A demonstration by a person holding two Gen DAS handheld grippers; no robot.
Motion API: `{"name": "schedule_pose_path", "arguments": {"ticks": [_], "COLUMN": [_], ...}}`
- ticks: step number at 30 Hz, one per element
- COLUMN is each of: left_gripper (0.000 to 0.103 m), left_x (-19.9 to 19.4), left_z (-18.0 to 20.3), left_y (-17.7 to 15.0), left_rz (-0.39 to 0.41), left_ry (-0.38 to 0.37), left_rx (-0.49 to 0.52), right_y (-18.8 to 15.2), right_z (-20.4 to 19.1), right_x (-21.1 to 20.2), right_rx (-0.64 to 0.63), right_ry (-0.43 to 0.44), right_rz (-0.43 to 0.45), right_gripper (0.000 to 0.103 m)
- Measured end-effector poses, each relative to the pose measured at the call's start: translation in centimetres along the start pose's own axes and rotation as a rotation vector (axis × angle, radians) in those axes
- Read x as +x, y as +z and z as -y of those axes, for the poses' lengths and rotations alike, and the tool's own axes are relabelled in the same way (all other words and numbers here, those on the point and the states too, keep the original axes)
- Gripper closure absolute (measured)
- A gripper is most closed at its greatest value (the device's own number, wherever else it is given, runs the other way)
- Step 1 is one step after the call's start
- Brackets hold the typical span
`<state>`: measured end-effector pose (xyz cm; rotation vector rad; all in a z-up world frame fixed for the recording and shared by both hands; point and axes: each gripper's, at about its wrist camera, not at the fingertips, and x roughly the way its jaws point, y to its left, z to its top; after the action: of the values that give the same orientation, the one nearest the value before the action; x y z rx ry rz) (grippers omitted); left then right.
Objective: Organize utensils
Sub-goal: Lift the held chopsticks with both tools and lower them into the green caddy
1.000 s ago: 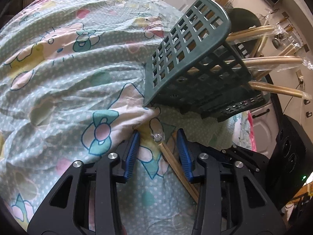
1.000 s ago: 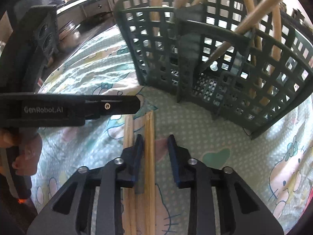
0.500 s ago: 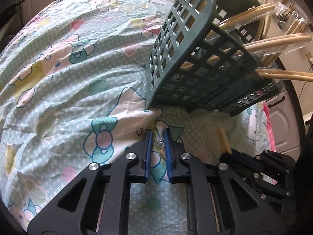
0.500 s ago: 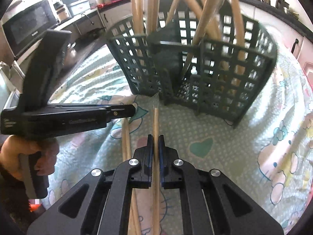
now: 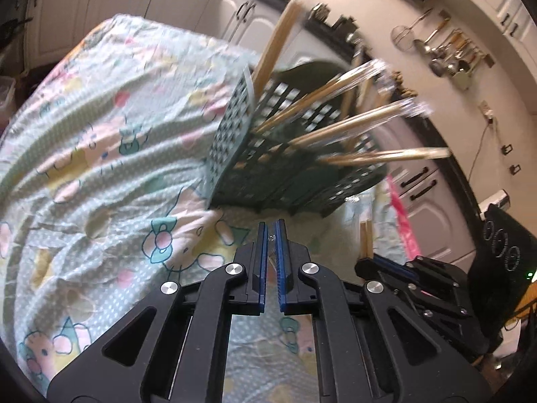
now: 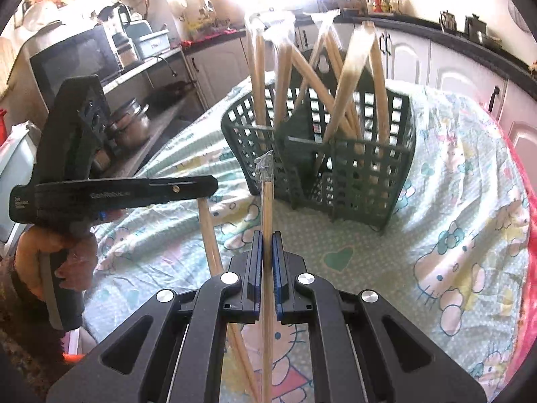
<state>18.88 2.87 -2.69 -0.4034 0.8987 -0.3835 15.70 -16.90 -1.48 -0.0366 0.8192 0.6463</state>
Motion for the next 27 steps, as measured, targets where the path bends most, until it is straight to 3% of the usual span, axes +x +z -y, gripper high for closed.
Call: {"name": "schedule_pose_path", "arguments": {"ticks": [10, 27], "left_gripper": [0.101, 0.101], "left_x": [-4.7, -10.0], "left_z": [3.8, 7.3], "left_y": [1.1, 3.1], "left_rz": [0.087, 0.214], "left_ry": [-0.058, -0.073], "left_rx": [0.09, 0.161], "right_y": [1.2, 4.1], "right_z": [-1.8, -3.8], "right_x": [-3.2, -8.6], "right_rx": [-0.034, -0.103], "right_ry": [-0.004, -0.023], "right_rz": [0.082, 0.247], "right_gripper": [0.097, 0.097]}}
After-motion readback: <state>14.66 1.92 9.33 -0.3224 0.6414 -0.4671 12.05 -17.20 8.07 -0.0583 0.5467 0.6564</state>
